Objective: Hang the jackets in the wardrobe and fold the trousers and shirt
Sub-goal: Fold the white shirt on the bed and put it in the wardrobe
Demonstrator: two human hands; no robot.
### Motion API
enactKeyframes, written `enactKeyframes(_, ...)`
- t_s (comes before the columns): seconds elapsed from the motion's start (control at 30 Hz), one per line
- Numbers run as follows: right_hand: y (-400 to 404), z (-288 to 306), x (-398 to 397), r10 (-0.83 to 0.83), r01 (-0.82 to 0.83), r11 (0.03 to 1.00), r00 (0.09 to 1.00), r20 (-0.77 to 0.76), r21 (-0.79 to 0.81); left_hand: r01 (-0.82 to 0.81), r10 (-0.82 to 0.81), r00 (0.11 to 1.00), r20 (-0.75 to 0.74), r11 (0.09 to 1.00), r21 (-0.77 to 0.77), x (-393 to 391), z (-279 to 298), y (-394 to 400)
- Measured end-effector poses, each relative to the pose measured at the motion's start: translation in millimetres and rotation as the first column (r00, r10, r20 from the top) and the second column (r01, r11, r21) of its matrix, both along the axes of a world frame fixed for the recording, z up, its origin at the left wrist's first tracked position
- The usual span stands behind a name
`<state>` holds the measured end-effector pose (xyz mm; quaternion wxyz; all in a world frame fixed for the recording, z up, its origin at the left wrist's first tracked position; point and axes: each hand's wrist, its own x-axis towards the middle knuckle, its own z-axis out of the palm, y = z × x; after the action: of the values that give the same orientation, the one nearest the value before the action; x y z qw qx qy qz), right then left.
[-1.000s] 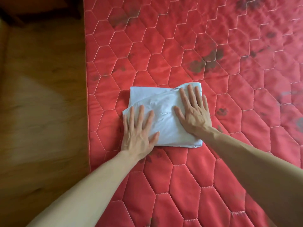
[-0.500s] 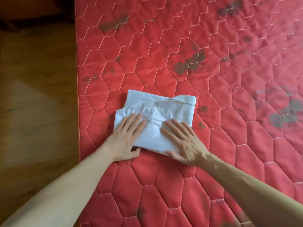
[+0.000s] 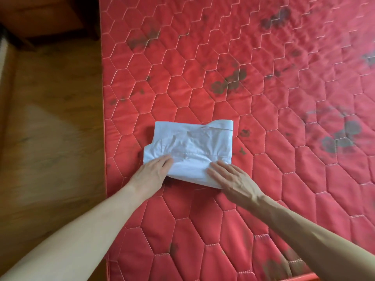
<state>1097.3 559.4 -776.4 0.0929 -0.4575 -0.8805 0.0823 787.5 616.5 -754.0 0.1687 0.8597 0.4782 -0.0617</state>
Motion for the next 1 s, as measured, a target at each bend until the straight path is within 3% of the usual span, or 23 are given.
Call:
enactKeyframes(0.1,0,12,14,-0.084,0.069,0.992,0.986,-0.143,-0.106,-0.107,0.117,0.991,0.071,0.985,-0.135,-8,22,-2)
enactKeyframes(0.17,2,17,27,-0.173,0.127,0.97,0.96,-0.222,-0.206,-0.265,0.308,0.936,0.169,0.935,-0.235,-11,30,-1)
enactKeyframes(0.27,9,26,36,-0.326,0.202,0.908,0.89,-0.317,-0.368,-0.469,0.665,0.685,0.298,0.715,-0.518,-17,35,5)
enactKeyframes(0.4,20,23,28,-0.597,0.314,0.734,0.721,-0.352,-0.602,-0.583,0.856,0.393,0.335,0.514,-0.629,-19,25,12)
enactKeyframes(0.47,23,16,18,-0.68,0.346,0.667,0.644,-0.35,-0.659,-0.567,0.887,0.342,0.311,0.459,-0.684,-12,18,14)
enactKeyframes(0.53,26,8,8,-0.762,0.387,0.595,0.552,-0.34,-0.704,-0.537,0.899,0.358,0.253,0.42,-0.732,-4,11,13)
enactKeyframes(0.6,32,1,-1,-0.816,0.453,0.538,0.491,-0.305,-0.711,-0.558,0.895,0.378,0.238,0.425,-0.712,2,3,12)
enactKeyframes(0.77,61,-9,-15,-0.871,0.673,0.426,0.486,-0.071,-0.605,-0.643,0.898,0.279,0.341,0.438,-0.628,9,-10,15)
enactKeyframes(0.9,80,-7,-21,-0.923,0.774,0.321,0.386,0.004,-0.546,-0.741,0.926,0.24,0.292,0.369,-0.561,25,-9,17)
enactKeyframes(0.93,82,-6,-23,-0.92,0.787,0.33,0.392,0.01,-0.522,-0.803,0.936,0.244,0.253,0.341,-0.488,32,-7,15)
enactKeyframes(1.0,84,-4,-30,-0.904,0.806,0.38,0.427,0.002,-0.454,-0.91,0.911,0.367,0.186,0.393,-0.131,48,-3,5)
